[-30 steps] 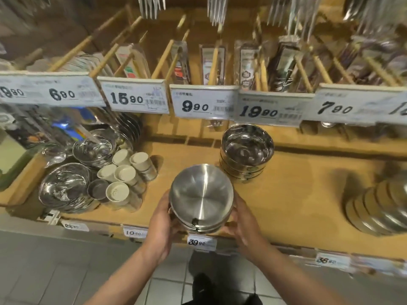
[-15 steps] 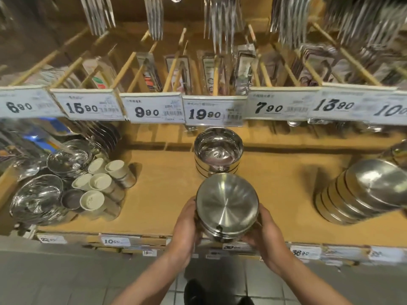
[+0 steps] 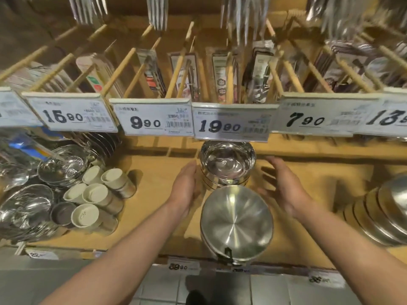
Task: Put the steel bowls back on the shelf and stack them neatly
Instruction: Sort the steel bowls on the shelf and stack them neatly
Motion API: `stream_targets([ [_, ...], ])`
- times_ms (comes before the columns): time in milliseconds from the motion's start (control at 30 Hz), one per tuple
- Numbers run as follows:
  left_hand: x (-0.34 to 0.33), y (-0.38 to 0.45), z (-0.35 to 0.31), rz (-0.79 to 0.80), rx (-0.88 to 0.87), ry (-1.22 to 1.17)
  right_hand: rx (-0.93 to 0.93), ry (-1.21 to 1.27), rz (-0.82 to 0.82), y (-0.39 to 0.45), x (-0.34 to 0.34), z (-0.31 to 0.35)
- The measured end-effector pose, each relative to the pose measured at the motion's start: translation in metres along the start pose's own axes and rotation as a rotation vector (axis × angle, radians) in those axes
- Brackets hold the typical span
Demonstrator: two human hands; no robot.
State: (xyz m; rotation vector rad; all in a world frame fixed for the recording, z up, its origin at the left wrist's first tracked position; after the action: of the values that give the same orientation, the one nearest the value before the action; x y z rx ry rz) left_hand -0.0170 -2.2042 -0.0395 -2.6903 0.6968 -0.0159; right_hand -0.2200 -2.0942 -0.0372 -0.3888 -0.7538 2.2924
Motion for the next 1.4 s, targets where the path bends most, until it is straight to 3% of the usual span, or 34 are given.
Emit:
stream_targets([
  [400, 0.014, 0.025, 0.006, -0.077, 0.079, -0.218, -0.066, -0.188, 0.227, 0.033, -0.053, 0.015],
  [533, 0.050, 0.013, 0.000, -0.211, 0.022, -0.154, -0.058, -0.264, 0.302, 0.026, -0.090, 0.015],
  [900, 0.119, -0.041, -0.004, -0.322, 0.003, -0.113, -0.035, -0.384, 0.462, -0.015, -0.162, 0.000],
  [1133, 0.148, -0.077, 0.015, -0.370, 0.055, -0.107, -0.152, -0.368, 0.292, -0.067, -0.185, -0.044],
  [1400, 0.161, -0.085, 0.018, -0.359, 0.064, -0.069, -0.150, -0.163, 0.179, -0.091, -0.194, -0.083],
])
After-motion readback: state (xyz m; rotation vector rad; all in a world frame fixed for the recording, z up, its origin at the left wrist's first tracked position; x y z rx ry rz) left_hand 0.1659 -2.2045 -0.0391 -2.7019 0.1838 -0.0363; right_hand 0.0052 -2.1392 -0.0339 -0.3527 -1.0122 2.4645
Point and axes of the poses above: each hand's wrist, its own y-axis towards the middle knuckle, its own x-axis out of the back of the hand, z = x × y, the point moved 1 cm from there along y, towards the middle knuckle, and after that the axes turned 6 degrees about -x, right-handed, at the moved point
